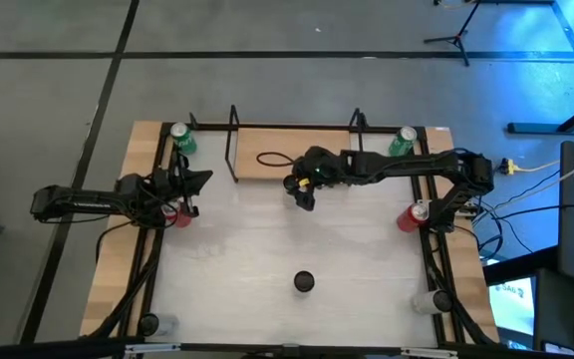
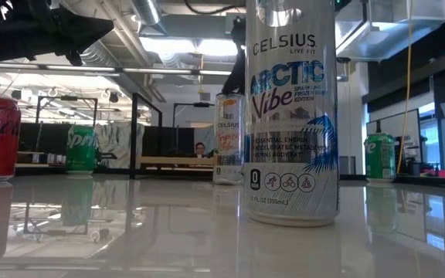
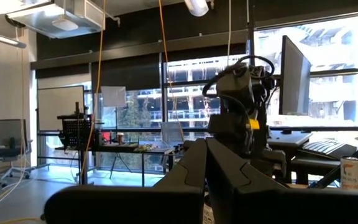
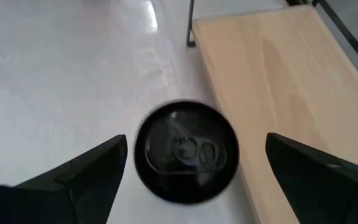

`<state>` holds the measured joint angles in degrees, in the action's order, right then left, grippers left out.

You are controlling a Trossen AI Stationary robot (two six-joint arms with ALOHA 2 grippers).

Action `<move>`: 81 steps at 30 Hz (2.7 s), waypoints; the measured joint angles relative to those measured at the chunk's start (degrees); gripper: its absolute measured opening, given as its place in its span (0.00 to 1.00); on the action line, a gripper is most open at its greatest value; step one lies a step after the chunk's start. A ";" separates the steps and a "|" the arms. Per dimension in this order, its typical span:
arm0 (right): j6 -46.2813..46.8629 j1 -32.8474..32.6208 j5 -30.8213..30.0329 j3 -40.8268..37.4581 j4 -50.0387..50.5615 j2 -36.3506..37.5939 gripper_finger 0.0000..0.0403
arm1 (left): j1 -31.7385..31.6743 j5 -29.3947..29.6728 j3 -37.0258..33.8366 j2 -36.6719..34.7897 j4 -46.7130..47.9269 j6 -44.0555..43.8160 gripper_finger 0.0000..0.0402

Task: Place canned beverage on shelf
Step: Put the top white and yellow soda can on the shelf

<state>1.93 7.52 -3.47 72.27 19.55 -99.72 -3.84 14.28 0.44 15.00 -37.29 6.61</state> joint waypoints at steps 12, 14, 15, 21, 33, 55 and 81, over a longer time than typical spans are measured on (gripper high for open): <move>-0.02 -0.02 0.03 -4.63 -8.47 0.00 0.94 | -0.01 0.02 0.01 0.00 -0.01 0.00 0.00; -0.02 0.00 0.03 -5.84 -11.18 0.00 0.94 | -0.01 0.01 0.01 0.00 -0.01 0.00 0.00; -0.02 0.01 0.03 -6.34 -12.35 0.00 0.94 | -0.02 0.02 0.01 0.00 -0.01 -0.01 0.00; -0.58 0.01 -1.22 -8.56 -13.87 0.00 0.93 | -0.01 0.01 0.01 0.00 -0.01 -0.04 0.00; -2.85 0.03 -1.94 -9.07 -16.30 -0.05 0.59 | 0.00 0.00 0.01 0.00 -0.01 -0.11 0.00; -7.25 6.95 -3.51 -8.71 -9.51 16.46 0.59 | -0.01 0.00 0.00 -0.01 0.24 -0.24 0.00; -12.81 31.11 7.10 2.83 3.98 17.00 0.59 | -0.01 0.02 0.01 -0.01 0.36 0.00 0.00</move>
<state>-10.87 38.63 3.63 75.10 23.52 -82.72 -3.84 14.31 0.45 15.00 -36.93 6.61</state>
